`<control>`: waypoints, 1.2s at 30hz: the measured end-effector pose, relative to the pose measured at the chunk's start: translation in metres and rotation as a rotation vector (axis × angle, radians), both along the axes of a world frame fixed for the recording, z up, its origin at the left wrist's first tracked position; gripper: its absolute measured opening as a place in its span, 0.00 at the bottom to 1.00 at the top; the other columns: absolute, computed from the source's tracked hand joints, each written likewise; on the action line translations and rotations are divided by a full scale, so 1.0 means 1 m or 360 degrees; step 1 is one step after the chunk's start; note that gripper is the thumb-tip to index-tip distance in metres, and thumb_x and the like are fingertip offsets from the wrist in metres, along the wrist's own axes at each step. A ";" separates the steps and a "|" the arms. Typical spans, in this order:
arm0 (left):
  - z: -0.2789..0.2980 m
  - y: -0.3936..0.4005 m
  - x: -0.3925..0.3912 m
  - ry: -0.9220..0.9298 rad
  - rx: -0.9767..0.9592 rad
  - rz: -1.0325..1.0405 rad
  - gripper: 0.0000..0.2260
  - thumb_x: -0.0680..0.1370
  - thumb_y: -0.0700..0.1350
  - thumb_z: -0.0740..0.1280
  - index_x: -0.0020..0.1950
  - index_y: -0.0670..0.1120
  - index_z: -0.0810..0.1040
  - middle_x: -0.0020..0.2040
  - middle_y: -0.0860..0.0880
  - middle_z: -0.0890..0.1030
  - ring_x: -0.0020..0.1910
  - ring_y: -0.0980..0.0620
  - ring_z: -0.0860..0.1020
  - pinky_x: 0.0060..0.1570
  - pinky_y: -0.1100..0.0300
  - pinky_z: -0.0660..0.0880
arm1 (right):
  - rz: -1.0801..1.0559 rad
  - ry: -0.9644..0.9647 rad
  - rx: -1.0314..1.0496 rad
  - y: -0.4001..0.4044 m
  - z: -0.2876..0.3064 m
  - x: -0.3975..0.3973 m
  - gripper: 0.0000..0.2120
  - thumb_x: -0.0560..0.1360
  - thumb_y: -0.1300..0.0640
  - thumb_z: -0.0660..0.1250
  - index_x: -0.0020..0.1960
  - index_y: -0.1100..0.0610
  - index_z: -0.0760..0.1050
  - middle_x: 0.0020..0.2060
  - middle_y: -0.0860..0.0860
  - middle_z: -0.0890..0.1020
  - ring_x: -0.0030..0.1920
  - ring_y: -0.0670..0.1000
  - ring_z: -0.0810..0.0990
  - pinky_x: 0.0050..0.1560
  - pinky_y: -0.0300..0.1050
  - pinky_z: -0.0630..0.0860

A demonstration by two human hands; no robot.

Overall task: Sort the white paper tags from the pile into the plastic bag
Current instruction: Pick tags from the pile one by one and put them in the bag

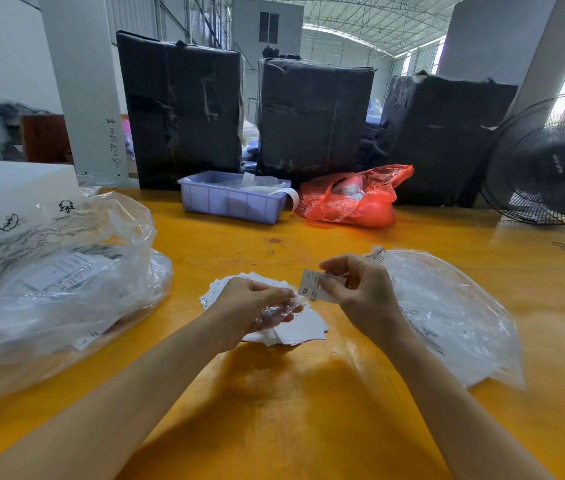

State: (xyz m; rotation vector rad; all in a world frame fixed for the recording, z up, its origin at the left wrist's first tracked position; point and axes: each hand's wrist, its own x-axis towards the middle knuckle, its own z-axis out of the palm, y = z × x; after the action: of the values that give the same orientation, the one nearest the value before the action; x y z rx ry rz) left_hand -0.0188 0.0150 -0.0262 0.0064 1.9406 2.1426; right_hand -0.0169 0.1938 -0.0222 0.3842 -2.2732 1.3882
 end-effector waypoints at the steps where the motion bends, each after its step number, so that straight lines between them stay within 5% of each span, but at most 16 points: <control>1: 0.000 0.000 0.000 0.0001 -0.0004 0.0000 0.04 0.73 0.38 0.71 0.43 0.38 0.82 0.40 0.41 0.85 0.33 0.51 0.83 0.29 0.66 0.77 | -0.0001 -0.0001 0.0010 0.000 0.000 0.000 0.06 0.72 0.65 0.70 0.48 0.57 0.79 0.40 0.46 0.80 0.44 0.49 0.82 0.44 0.44 0.81; 14: -0.001 0.001 0.002 0.0060 -0.0032 0.0026 0.03 0.72 0.39 0.72 0.39 0.42 0.85 0.38 0.42 0.85 0.32 0.52 0.82 0.28 0.66 0.76 | 0.0121 -0.0227 -0.0007 -0.002 -0.003 0.000 0.08 0.72 0.65 0.71 0.43 0.51 0.79 0.38 0.52 0.82 0.39 0.51 0.80 0.41 0.46 0.78; 21: -0.001 0.001 0.004 0.0080 -0.0074 0.0060 0.04 0.70 0.39 0.74 0.35 0.45 0.85 0.34 0.46 0.84 0.29 0.57 0.80 0.28 0.68 0.75 | 0.0369 -0.0518 -0.0141 -0.004 -0.002 0.004 0.07 0.70 0.66 0.72 0.45 0.57 0.79 0.39 0.55 0.81 0.39 0.49 0.79 0.41 0.43 0.76; 31: -0.003 -0.002 0.001 0.0076 0.0029 0.0047 0.03 0.72 0.37 0.71 0.40 0.41 0.84 0.37 0.44 0.85 0.32 0.55 0.82 0.32 0.67 0.78 | 0.0080 -0.0149 -0.0237 -0.001 0.004 0.003 0.07 0.73 0.68 0.69 0.44 0.57 0.78 0.39 0.50 0.81 0.40 0.47 0.81 0.39 0.33 0.78; 36: -0.003 0.000 0.001 0.0075 0.0034 0.0081 0.02 0.72 0.36 0.72 0.40 0.39 0.83 0.37 0.43 0.84 0.30 0.53 0.82 0.29 0.66 0.77 | 0.0034 -0.0078 -0.0141 -0.003 0.003 0.003 0.06 0.72 0.67 0.70 0.45 0.57 0.79 0.40 0.51 0.81 0.43 0.50 0.82 0.43 0.39 0.80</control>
State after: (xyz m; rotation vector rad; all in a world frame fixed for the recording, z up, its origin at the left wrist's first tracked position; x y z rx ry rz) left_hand -0.0181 0.0152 -0.0288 0.0118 1.9639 2.2148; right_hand -0.0136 0.1913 -0.0193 0.3500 -2.2429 1.5190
